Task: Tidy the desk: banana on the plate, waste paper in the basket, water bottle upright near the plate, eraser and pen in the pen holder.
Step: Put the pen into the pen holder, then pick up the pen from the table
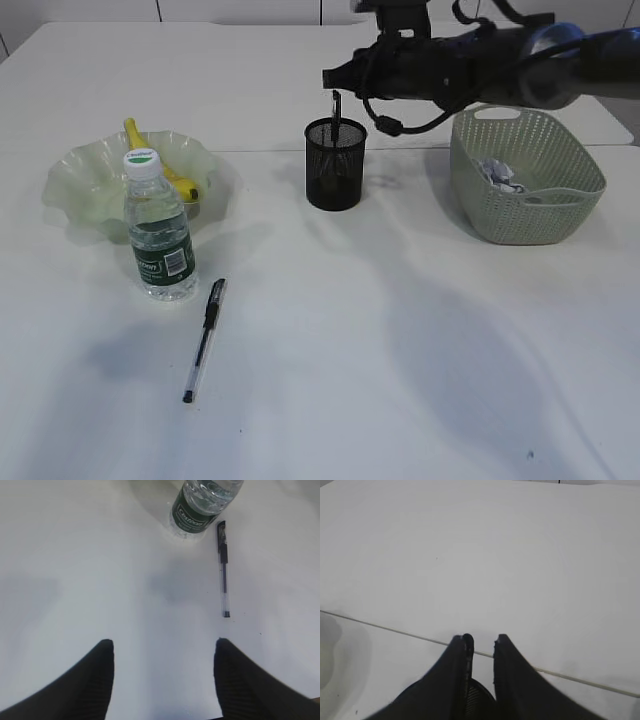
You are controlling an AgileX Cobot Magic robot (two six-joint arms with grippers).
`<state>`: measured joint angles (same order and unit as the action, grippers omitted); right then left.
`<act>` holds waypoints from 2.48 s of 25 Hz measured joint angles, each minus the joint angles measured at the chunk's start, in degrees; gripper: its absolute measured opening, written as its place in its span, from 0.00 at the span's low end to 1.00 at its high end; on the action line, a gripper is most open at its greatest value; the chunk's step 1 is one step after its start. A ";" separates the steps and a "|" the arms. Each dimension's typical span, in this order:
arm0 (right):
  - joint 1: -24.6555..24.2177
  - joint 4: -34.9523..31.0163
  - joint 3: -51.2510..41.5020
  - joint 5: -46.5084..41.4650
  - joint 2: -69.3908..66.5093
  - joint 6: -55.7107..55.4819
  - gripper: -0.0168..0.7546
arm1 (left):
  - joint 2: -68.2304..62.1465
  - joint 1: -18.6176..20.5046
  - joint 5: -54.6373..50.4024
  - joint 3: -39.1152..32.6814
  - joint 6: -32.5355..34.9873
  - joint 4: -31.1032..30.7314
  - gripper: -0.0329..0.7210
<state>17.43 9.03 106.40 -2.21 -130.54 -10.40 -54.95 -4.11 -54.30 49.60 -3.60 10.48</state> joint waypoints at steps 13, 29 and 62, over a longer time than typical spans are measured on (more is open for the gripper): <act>0.00 0.00 0.00 -22.32 14.58 0.00 0.23 | 0.00 0.00 0.39 0.00 0.00 -0.07 0.63; 0.00 -1.67 0.00 -68.26 26.15 2.59 0.23 | 0.00 0.00 0.39 0.00 0.00 -0.07 0.63; 2.04 -10.08 -27.56 -68.94 46.05 4.82 0.23 | -5.01 -13.20 7.17 0.16 -5.78 0.21 0.60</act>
<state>19.47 -1.05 78.84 -71.15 -84.48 -5.59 -59.96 -17.31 -47.13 49.75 -9.38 10.70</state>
